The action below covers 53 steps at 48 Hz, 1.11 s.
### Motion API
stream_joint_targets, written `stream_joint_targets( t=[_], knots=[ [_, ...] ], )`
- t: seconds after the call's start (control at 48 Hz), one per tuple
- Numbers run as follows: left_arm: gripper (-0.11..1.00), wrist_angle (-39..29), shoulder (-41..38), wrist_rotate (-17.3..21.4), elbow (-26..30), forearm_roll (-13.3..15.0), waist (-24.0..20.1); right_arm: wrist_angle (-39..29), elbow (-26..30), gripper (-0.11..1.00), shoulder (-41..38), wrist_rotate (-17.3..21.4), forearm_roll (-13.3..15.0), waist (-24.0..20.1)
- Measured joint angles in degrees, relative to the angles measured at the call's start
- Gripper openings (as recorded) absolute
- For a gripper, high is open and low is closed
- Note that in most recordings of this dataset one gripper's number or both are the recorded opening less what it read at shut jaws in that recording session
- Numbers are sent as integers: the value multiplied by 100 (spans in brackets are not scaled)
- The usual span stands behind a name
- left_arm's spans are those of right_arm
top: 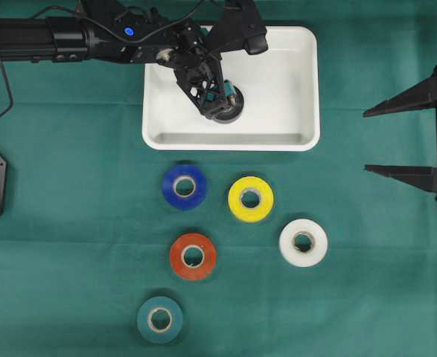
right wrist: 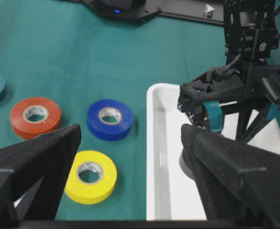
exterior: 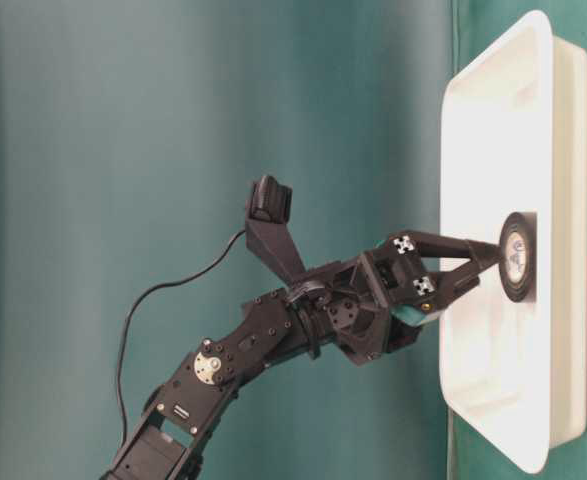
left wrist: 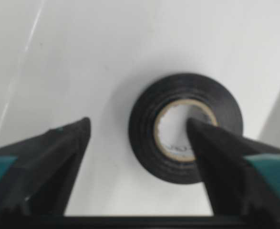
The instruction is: Pick up the tape from a random location and place it into the white case.
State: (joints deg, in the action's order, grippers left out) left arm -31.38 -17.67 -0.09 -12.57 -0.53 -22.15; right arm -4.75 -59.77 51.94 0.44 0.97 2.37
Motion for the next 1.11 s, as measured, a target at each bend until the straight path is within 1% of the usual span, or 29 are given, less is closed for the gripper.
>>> stream_joint_targets(
  t=[0.042,0.167,0.417,0.542,0.813,0.897,1.105],
  knots=[
    [95,0,0,0,-9,0,9,9,0,91,0,0,-9,0],
    [90,0,0,0,-9,0,9,0,0,91,0,9,0,0],
    [90,-149,44,0,-18,0,0,9,0,91,0,9,0,0],
    [90,-343,299,18,-9,9,9,9,18,91,0,18,0,-9],
    [90,-861,1116,53,70,9,114,0,53,91,0,18,0,0],
    [90,-923,1301,53,79,9,114,0,53,91,0,9,-9,0],
    [90,-932,1380,35,79,9,114,0,53,91,0,18,0,0]
  ],
)
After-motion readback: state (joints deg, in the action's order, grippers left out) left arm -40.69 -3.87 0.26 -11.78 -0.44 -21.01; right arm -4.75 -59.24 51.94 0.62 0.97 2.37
